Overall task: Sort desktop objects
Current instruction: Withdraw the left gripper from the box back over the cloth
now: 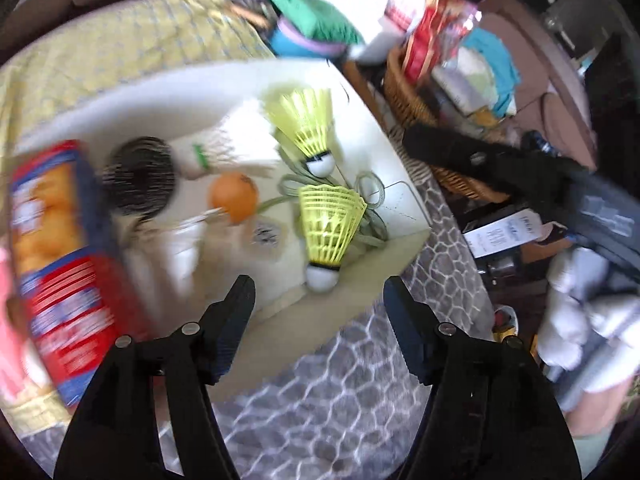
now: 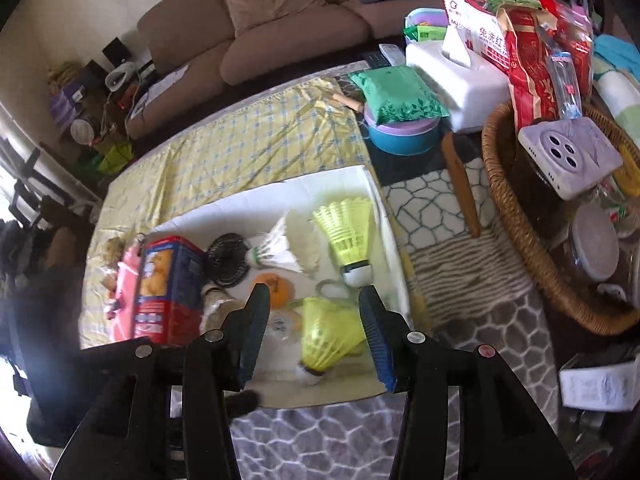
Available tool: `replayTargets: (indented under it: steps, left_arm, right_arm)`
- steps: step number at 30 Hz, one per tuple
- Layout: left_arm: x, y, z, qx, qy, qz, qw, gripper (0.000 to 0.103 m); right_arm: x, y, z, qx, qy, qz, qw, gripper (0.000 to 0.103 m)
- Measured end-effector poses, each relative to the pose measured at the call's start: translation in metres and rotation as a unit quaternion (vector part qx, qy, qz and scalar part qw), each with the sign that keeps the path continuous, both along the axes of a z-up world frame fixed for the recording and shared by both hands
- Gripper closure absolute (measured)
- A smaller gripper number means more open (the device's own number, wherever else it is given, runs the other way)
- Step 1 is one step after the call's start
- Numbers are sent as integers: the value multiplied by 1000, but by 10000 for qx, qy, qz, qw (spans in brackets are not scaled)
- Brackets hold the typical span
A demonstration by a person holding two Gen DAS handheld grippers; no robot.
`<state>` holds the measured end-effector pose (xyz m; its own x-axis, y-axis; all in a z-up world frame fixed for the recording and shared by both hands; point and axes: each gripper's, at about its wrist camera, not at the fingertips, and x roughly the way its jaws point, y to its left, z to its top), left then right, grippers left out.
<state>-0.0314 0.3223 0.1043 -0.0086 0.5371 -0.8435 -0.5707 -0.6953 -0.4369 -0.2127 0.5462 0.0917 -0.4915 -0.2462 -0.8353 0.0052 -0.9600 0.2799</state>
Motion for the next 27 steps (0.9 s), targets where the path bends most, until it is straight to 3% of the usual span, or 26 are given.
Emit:
replayTargets:
  steps: [2, 6, 10, 15, 19, 27]
  left_arm:
    - [2, -28, 18, 61, 204, 83, 9997, 31]
    - [14, -90, 44, 35, 802, 229, 9965, 11]
    - [28, -168, 55, -201, 1232, 591, 9904, 4]
    - [26, -246, 47, -129, 1158, 1036, 9878, 0]
    - [24, -292, 32, 23, 929, 1276, 9875, 0]
    - [19, -352, 11, -248, 1000, 1678, 9804, 0]
  right_arm:
    - [8, -9, 6, -87, 70, -10, 9999, 46]
    - [24, -34, 9, -192, 263, 18, 9995, 19]
    - [41, -70, 6, -257, 348, 72, 9990, 19]
    - [59, -128, 6, -378, 395, 366, 9978, 18]
    - [71, -176, 9, -491, 533, 616, 9955, 9]
    - [82, -254, -1, -765, 649, 925, 9906, 7]
